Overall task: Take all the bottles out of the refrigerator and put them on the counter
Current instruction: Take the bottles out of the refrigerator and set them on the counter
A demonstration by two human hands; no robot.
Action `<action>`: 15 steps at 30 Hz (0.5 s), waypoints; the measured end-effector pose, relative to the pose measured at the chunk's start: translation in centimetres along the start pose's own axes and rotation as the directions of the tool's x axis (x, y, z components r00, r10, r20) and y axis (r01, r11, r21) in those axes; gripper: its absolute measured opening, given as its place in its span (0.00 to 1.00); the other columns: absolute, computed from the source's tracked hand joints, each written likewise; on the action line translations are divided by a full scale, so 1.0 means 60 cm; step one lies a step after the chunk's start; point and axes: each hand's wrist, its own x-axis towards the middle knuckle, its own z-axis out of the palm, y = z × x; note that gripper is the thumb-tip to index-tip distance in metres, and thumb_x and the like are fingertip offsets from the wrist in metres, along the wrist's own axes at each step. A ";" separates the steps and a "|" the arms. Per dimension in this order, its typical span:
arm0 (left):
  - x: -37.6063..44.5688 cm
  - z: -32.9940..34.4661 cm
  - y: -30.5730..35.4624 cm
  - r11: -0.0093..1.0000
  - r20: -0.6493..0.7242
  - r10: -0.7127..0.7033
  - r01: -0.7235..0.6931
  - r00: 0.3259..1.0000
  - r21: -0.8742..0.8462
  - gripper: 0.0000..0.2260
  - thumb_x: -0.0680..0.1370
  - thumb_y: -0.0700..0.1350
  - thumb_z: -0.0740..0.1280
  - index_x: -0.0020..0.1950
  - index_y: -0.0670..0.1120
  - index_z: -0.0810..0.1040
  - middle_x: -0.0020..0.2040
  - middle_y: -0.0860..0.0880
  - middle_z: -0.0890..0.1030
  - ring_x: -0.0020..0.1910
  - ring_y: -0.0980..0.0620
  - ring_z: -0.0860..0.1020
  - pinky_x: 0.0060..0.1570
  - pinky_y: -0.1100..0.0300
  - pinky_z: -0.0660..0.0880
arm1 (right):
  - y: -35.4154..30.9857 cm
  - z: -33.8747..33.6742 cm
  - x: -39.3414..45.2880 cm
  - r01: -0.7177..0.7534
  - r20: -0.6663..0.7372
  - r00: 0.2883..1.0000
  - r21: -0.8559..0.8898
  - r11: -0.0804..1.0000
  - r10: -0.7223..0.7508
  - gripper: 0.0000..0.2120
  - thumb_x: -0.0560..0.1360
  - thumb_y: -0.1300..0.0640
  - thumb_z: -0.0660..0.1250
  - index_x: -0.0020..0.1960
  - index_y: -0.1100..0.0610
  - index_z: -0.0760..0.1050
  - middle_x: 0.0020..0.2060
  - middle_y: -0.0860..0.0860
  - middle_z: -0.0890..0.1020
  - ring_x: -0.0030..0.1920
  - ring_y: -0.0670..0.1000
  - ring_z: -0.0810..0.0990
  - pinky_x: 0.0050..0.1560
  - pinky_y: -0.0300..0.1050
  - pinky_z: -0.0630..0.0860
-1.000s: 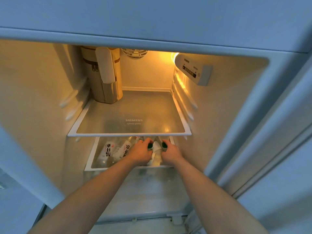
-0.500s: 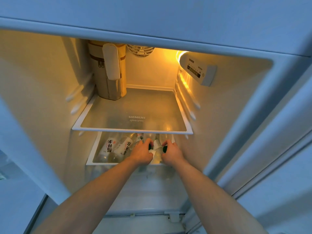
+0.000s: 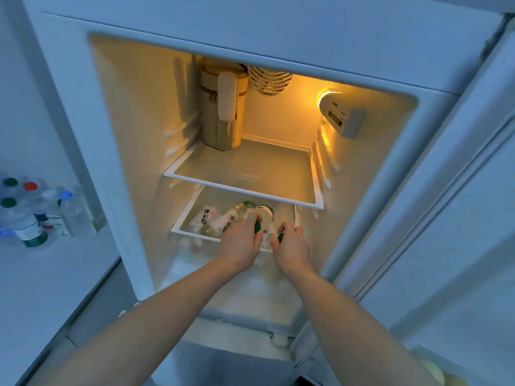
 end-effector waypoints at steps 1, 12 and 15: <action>-0.012 -0.010 0.012 1.000 -0.031 -0.007 0.007 0.999 -0.026 0.10 0.81 0.46 0.62 0.60 0.53 0.65 0.51 0.48 0.80 0.47 0.43 0.79 0.43 0.47 0.76 | -0.003 -0.008 -0.010 0.021 -0.013 1.000 0.010 1.000 -0.021 0.06 0.80 0.52 0.65 0.52 0.49 0.68 0.52 0.51 0.71 0.43 0.56 0.75 0.46 0.49 0.73; -0.255 -0.088 0.126 0.979 -0.231 -0.203 0.191 0.952 -0.073 0.08 0.82 0.47 0.60 0.59 0.51 0.65 0.49 0.46 0.80 0.44 0.39 0.77 0.41 0.45 0.75 | 0.000 -0.090 -0.160 0.171 -0.036 0.985 0.140 0.975 -0.167 0.10 0.82 0.50 0.58 0.61 0.52 0.69 0.60 0.58 0.73 0.60 0.62 0.75 0.57 0.54 0.72; -0.331 -0.109 0.149 0.972 -0.239 -0.236 0.227 0.942 -0.063 0.08 0.82 0.48 0.60 0.60 0.51 0.65 0.46 0.47 0.78 0.42 0.39 0.76 0.40 0.48 0.73 | -0.005 -0.115 -0.199 0.223 -0.007 0.974 0.171 0.960 -0.225 0.12 0.82 0.50 0.59 0.62 0.53 0.70 0.59 0.58 0.74 0.60 0.63 0.74 0.59 0.55 0.72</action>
